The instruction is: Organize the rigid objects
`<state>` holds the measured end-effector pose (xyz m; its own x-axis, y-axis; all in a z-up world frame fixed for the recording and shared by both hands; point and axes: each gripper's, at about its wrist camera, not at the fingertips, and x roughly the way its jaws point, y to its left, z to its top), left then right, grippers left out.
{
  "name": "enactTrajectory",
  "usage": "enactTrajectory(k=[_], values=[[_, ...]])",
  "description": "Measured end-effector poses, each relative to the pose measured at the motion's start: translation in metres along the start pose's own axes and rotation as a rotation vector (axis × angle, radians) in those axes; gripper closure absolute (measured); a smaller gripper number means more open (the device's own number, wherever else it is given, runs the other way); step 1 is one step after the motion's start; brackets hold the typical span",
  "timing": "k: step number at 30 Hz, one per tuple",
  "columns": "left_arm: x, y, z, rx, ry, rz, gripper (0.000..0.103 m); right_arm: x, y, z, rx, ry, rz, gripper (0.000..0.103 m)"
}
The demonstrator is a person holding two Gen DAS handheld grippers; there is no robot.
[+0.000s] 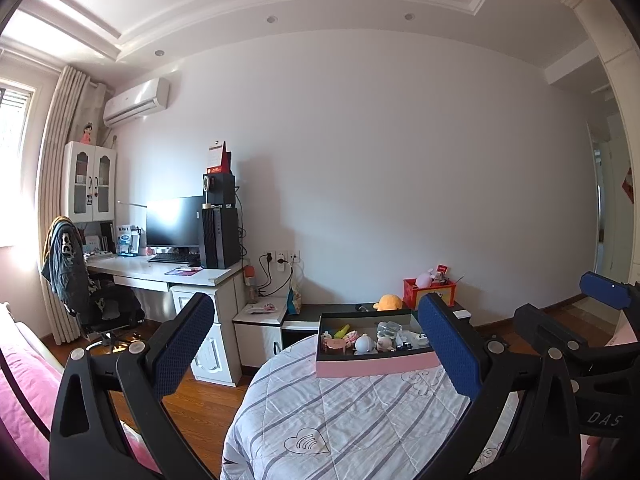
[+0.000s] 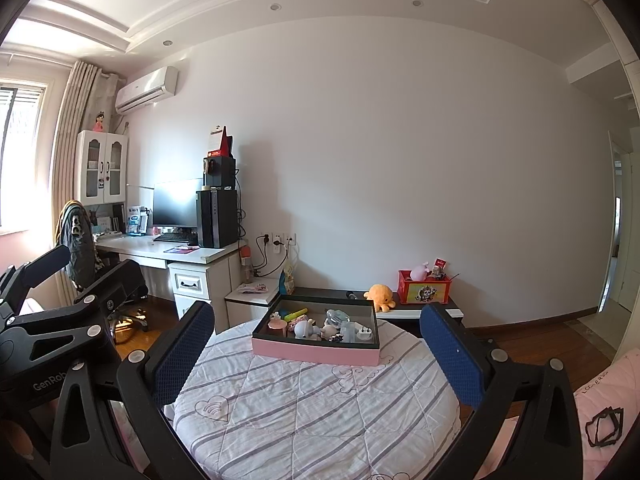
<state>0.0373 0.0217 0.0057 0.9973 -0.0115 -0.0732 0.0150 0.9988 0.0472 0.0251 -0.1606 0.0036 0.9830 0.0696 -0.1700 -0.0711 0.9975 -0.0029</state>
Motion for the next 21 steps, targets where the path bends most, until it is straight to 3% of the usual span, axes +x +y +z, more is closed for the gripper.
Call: enactTrajectory(k=[21], values=[[0.0013,0.0001,-0.002,0.0,0.002,0.003,0.0,0.002,-0.0001,-0.003,-0.003,0.001,0.0,0.0]])
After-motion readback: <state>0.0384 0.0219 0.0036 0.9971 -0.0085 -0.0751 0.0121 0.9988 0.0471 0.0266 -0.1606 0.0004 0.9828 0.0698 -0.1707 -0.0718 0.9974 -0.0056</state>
